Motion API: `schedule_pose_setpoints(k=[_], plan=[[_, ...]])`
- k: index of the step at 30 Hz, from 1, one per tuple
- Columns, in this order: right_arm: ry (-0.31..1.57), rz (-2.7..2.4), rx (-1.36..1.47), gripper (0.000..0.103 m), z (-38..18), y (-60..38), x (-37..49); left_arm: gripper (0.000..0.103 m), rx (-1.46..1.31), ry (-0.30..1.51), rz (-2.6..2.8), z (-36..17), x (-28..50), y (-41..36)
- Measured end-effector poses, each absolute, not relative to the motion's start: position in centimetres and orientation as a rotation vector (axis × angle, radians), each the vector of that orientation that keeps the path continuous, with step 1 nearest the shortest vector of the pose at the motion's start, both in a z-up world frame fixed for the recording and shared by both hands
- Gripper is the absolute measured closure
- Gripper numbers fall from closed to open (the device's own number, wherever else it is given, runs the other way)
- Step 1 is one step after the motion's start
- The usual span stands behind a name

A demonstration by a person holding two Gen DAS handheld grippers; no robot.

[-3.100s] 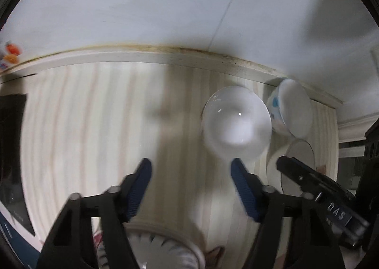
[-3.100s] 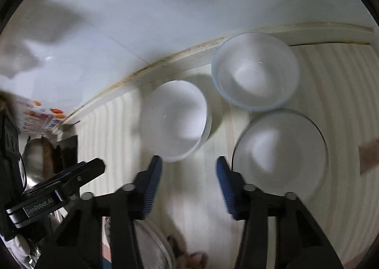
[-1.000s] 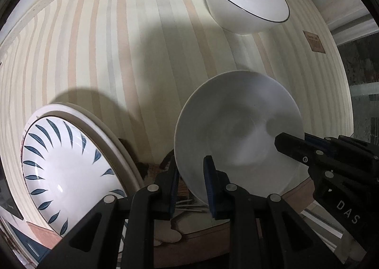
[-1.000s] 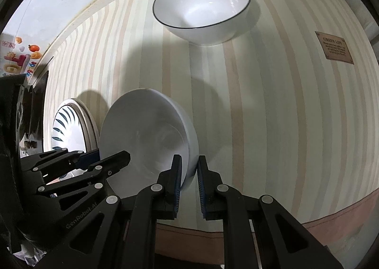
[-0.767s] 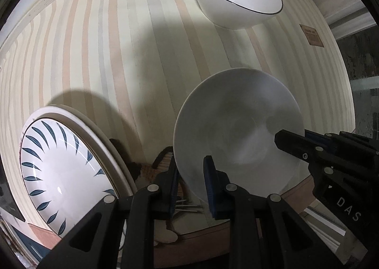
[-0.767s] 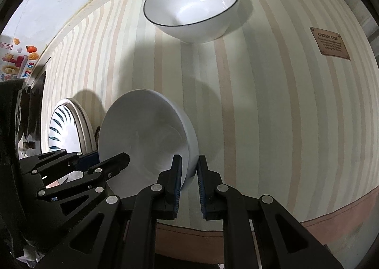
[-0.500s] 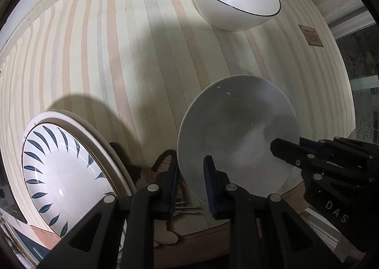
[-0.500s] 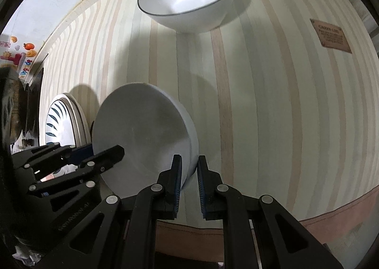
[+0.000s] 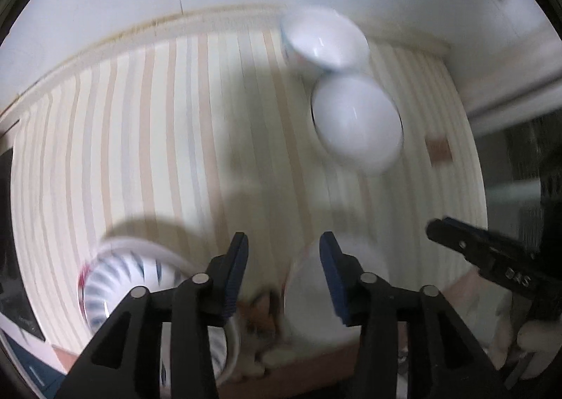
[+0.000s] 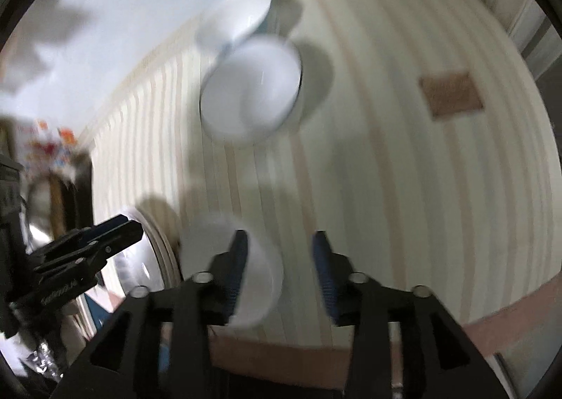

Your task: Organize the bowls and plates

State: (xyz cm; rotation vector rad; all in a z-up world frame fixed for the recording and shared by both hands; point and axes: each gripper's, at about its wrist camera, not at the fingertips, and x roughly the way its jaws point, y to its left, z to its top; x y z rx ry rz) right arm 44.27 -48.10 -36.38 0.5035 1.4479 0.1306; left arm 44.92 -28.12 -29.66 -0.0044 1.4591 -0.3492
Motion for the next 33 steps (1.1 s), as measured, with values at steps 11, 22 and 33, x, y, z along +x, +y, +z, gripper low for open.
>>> schedule_pose_setpoints(k=[11, 22, 33], plan=[[1.430, 0.049, 0.587, 0.056, -41.1, -50.5, 52.8, 0.063, -0.035, 1.554, -0.392, -35.6, 53.8, -32.1], [1.454, 0.026, 0.516, 0.090, -43.1, -49.0, 54.3, 0.091, 0.077, 1.525, -0.403, -36.1, 53.0, -34.2], [1.399, 0.105, 0.495, 0.090, -37.3, -47.2, 51.5, 0.091, 0.066, 1.442, -0.419, -29.2, 48.8, -31.2]])
